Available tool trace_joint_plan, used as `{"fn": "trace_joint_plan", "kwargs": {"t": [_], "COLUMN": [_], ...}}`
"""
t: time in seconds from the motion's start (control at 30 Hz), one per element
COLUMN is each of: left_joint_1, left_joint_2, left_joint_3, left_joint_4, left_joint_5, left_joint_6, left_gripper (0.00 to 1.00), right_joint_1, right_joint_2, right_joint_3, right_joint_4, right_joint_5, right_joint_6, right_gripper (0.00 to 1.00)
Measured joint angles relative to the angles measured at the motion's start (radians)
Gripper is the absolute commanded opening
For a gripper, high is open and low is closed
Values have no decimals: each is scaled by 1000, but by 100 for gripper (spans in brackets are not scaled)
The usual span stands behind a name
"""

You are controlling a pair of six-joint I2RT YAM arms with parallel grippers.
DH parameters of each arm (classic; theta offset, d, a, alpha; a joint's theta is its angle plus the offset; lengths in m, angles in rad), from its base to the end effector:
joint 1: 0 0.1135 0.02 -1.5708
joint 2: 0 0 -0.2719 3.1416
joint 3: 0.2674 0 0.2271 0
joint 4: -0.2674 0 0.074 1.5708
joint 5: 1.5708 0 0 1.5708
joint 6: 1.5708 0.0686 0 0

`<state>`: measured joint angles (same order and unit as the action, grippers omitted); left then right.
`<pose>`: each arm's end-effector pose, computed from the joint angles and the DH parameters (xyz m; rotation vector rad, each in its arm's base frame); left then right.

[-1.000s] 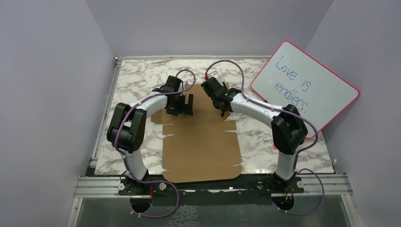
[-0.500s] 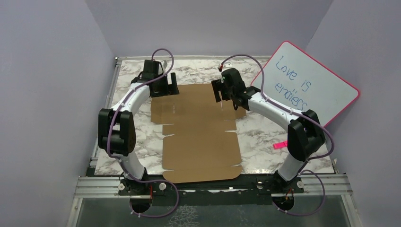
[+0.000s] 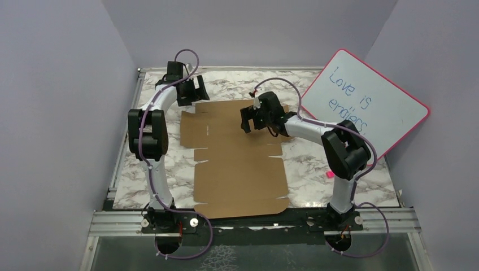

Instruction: Fold the paper box

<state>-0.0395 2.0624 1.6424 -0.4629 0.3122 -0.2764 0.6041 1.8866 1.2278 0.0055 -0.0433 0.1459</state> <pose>0.4600 -0.0393 0.2111 -0.1531 2.4605 -0.5212 0.3502 0.2453 0.1987 -0.5374 2.1980 0.4549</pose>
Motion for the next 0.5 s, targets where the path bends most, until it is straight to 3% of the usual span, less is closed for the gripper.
{"fn": "trace_joint_plan", "kwargs": {"t": [0.17, 0.5], "left_joint_1": [14, 25], "left_joint_2": [80, 153], "left_joint_3": [80, 105], "left_joint_4": [-15, -46], "left_joint_5": [16, 45], "left_joint_6": [3, 4], "left_gripper": [95, 95], "right_joint_1": [-2, -3], "right_joint_2": [35, 64], "right_joint_3": [-24, -52], "right_joint_4": [56, 124], "right_joint_5": [-66, -128], "right_joint_6": [16, 30], "right_gripper": [100, 100]}}
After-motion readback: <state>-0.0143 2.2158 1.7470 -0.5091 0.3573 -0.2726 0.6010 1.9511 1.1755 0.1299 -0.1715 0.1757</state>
